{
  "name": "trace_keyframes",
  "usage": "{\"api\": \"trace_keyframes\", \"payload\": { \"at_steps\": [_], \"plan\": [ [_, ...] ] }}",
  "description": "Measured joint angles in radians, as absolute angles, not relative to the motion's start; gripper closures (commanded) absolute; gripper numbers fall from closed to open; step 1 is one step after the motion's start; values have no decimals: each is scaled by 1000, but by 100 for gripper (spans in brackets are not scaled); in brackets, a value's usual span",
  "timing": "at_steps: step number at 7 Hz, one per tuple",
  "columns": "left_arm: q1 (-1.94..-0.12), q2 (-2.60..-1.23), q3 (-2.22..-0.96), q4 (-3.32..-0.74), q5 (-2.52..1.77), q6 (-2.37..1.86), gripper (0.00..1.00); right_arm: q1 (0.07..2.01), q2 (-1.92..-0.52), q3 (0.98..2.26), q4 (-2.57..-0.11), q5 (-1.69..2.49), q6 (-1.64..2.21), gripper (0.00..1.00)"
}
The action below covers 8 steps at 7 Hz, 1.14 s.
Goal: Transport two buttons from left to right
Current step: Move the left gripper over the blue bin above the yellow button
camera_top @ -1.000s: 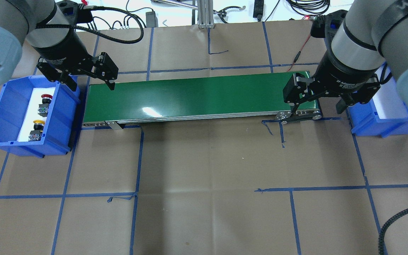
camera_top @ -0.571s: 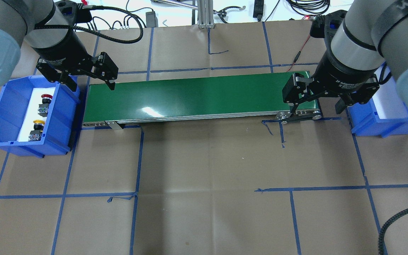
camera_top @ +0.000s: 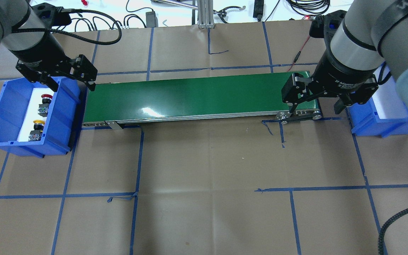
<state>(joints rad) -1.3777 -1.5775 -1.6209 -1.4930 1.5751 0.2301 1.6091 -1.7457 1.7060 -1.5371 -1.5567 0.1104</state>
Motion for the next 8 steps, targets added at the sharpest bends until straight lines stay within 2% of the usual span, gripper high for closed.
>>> {"api": "trace_keyframes", "payload": {
  "at_steps": [5,8],
  "plan": [
    [-997,-1610,-1623,-1491,1574,589,0,1609,-1746,1707,-1538,-1556,110,0],
    [-944,-1687,-1639,-1402,1573,619,1,1609,-1746,1706,-1537,-1556,109,0]
  ]
}}
